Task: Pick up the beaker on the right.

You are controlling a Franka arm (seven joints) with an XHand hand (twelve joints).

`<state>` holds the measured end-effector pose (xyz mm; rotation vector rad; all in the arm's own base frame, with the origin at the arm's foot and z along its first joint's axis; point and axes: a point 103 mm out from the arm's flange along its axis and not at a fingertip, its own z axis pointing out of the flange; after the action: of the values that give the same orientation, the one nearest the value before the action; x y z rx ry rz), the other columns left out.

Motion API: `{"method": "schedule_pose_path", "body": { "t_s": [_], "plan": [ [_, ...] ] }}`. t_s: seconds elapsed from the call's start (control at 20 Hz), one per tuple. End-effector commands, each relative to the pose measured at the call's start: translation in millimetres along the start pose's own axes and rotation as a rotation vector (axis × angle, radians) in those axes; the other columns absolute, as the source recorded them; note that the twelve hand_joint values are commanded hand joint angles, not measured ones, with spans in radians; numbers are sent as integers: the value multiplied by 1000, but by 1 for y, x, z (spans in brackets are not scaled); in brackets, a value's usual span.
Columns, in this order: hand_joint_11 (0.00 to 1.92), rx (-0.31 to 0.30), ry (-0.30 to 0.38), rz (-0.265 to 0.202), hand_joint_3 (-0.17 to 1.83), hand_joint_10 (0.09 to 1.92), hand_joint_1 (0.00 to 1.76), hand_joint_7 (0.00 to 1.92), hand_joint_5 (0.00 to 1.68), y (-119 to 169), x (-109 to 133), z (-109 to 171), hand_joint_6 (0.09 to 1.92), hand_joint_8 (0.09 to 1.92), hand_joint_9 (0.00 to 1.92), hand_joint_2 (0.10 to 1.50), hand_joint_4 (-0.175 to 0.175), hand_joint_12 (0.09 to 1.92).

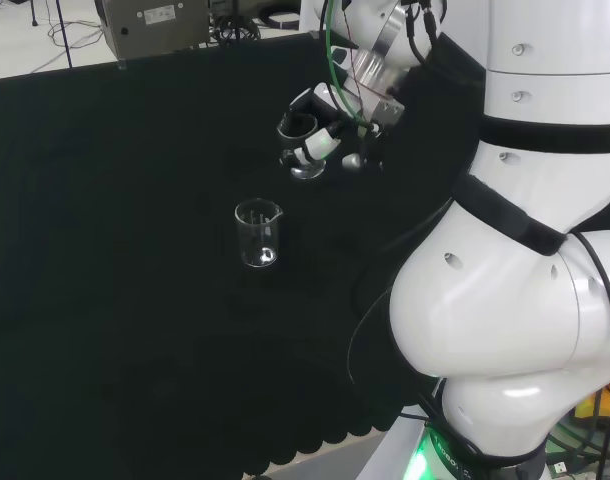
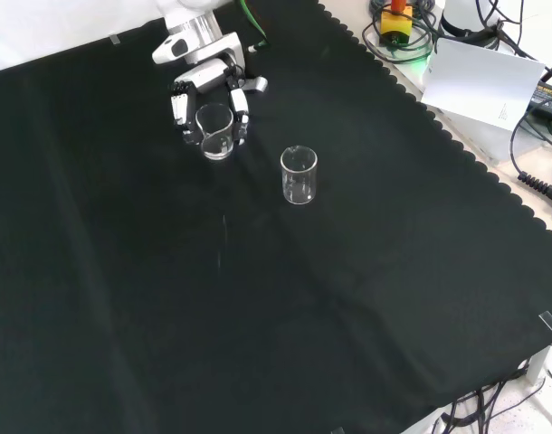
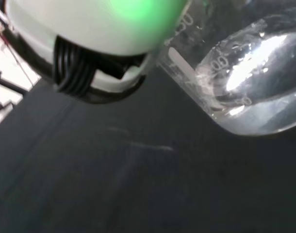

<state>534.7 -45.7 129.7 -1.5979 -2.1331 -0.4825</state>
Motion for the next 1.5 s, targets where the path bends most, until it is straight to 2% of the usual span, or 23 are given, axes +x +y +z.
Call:
{"method": "schedule_pose_path", "body": {
  "t_s": [0.05, 0.25, 0.45, 0.65, 0.75, 0.9, 1.25, 1.5],
  "plan": [
    [1197, 104, -81, 24, 779, 87, 1557, 1406, 1277, -25, 6, -35, 589, 600, 1729, 502, -175, 813],
    [1174, 125, -88, 42, 834, 87, 1560, 1395, 1248, -50, 16, -45, 657, 633, 1735, 478, -175, 922],
    [1387, 169, -97, 63, 918, 87, 1466, 1458, 1309, -73, 32, -46, 580, 541, 1742, 423, -175, 687],
    [1422, 193, -104, 67, 923, 87, 1458, 1470, 1316, -89, 53, -47, 567, 522, 1739, 419, -175, 632],
    [1421, 203, -114, 63, 772, 87, 1447, 1404, 1378, -96, 63, -45, 451, 519, 1683, 510, -175, 617],
    [1424, 220, -123, 60, 688, 87, 1442, 1371, 1418, -105, 75, -38, 366, 515, 1655, 560, -175, 606],
    [1428, 286, -159, 55, 676, 87, 1441, 1370, 1427, -108, 82, -14, 347, 509, 1651, 566, -175, 601],
    [1431, 337, -229, 46, 682, 87, 1442, 1380, 1433, -104, 90, -11, 338, 490, 1652, 561, -175, 596]
  ]
}}
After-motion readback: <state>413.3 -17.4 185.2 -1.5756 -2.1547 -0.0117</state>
